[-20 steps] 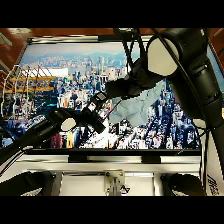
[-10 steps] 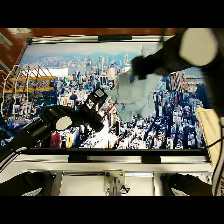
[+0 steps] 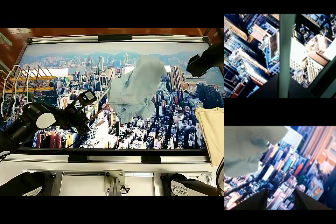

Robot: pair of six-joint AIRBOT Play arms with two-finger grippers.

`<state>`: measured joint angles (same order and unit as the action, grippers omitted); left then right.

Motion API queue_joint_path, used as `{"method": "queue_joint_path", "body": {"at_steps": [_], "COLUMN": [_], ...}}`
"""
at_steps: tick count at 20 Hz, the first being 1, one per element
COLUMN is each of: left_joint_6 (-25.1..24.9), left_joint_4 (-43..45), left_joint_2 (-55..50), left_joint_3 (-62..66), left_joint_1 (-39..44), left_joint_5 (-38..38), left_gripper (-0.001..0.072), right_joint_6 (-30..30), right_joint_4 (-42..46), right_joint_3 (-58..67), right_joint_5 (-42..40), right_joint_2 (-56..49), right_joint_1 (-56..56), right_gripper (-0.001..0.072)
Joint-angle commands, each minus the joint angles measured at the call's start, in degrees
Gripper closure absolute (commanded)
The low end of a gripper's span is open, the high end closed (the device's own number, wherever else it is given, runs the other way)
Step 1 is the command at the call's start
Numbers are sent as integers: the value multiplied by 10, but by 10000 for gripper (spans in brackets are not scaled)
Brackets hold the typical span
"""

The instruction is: Fold the shirts.

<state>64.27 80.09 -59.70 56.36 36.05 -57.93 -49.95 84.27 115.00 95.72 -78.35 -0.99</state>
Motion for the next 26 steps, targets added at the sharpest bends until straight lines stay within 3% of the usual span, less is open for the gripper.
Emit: {"method": "queue_joint_path", "body": {"at_steps": [1,3,4,5,6,17,25,26], "left_joint_6": [-56,-66,-67,-68,-68,-78,-92,-91], "left_joint_4": [0,0,5,12,14,20,36,51], "left_joint_2": [7,11,13,15,17,59,59,59], "left_joint_3": [0,0,0,0,0,0,0,0], "left_joint_1": [-21,-29,-30,-29,-29,-29,-29,-29], "left_joint_5": [-54,-57,-57,-58,-58,-87,0,12], "left_gripper": [658,659,659,658,659,659,658,658], "right_joint_6": [292,309,311,311,312,357,371,370], "right_joint_4": [-160,-177,-182,-182,-183,-195,-202,-190], "right_joint_3": [0,0,0,0,0,0,0,0], "right_joint_5": [17,7,9,10,9,-17,-7,-2], "right_joint_2": [-33,-44,-47,-51,-54,-117,-120,-120], "right_joint_1": [22,22,22,17,7,-57,-87,-95], "right_gripper": [246,245,207,75,70,70,82,234]}}
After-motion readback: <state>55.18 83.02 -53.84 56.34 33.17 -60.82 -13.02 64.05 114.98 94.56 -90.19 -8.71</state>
